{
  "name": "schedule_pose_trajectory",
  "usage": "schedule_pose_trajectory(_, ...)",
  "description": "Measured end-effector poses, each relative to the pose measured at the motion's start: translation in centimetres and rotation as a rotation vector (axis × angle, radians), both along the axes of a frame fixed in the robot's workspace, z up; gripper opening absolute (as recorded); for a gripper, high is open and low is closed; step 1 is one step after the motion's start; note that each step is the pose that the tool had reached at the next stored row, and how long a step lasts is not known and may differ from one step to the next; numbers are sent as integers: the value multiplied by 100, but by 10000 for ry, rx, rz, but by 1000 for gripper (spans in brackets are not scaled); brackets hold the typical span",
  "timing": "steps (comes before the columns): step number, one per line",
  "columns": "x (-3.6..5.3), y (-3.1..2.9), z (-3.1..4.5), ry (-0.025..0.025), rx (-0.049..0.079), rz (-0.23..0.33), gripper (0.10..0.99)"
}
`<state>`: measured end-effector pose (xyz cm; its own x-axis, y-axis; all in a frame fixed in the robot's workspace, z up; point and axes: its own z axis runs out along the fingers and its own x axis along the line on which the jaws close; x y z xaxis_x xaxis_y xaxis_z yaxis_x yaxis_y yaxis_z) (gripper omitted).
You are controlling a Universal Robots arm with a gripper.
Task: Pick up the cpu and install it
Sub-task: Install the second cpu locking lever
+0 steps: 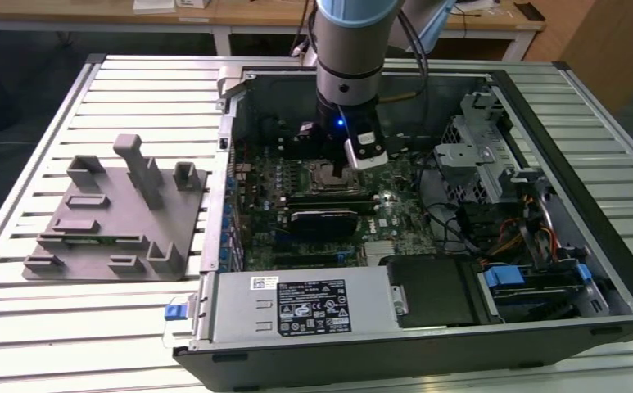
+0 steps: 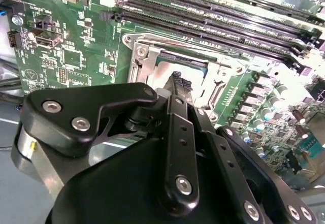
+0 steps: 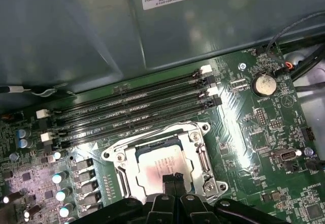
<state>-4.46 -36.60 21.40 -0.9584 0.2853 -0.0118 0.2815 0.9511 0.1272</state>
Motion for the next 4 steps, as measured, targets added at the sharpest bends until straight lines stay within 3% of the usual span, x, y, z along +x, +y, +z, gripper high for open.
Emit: schedule_pose_trajectory(4, 0, 0, 0, 2, 0, 1, 106)
